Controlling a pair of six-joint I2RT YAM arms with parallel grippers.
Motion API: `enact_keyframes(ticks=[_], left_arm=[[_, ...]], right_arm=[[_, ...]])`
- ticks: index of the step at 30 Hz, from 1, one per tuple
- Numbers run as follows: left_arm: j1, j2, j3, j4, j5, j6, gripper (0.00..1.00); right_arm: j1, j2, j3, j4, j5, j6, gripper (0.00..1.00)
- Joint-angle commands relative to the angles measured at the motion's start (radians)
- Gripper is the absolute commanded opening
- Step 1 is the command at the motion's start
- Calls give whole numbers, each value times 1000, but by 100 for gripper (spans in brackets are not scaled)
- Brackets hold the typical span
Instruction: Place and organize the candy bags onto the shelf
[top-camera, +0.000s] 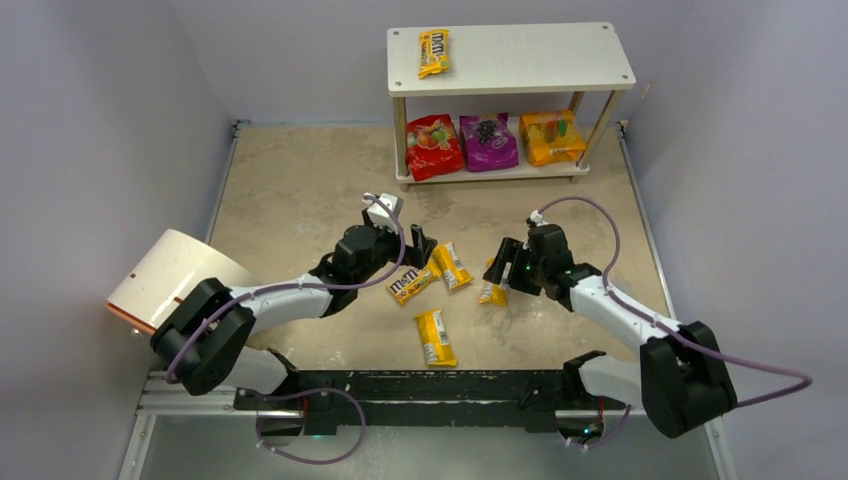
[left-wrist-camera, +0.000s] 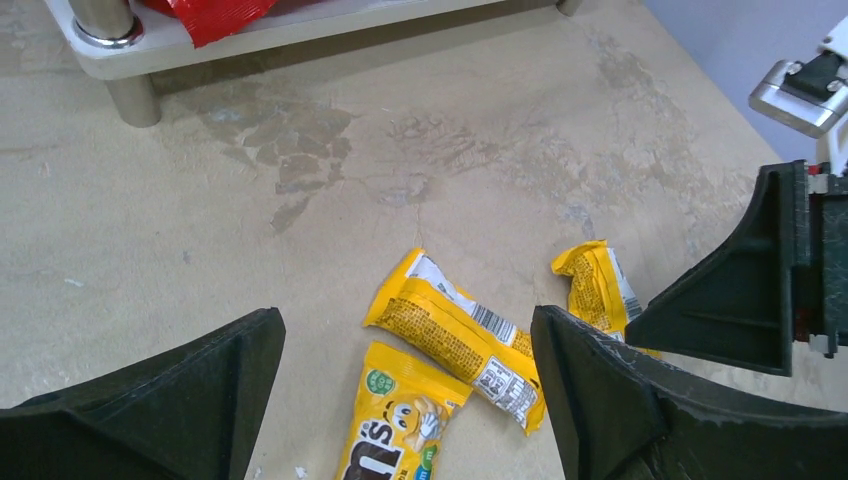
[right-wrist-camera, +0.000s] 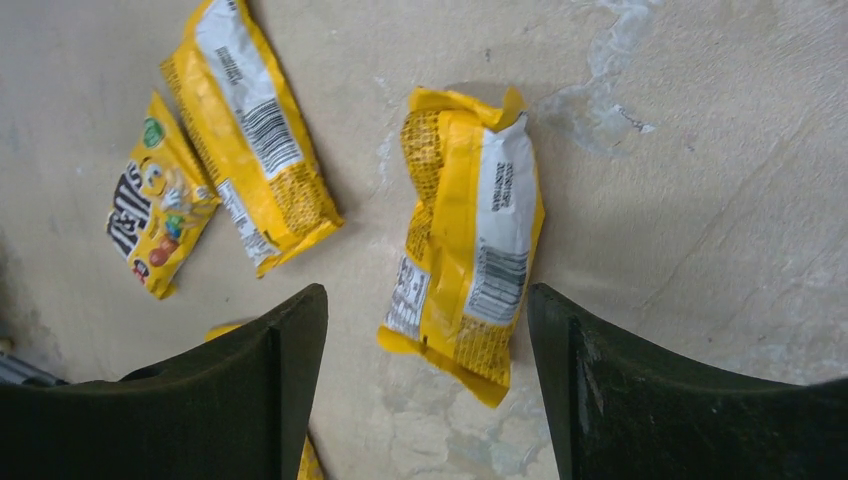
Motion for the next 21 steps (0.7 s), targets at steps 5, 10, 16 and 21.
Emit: enact_keyframes(ticks=[5,10,16,21], left_arm=[[-6,105,18,204,3,81,100],[-6,192,52,222,28,89,100],[-11,349,112,273,95,77,100],[-24,454,138,327,82,88,100]], right_arm=[[-1,89,-39,224,68,-11,69],[-1,151,-59,310,54,2,59],[-3,180,-48,324,75,-31,24],[-3,148,-46,317,92,-56,9]])
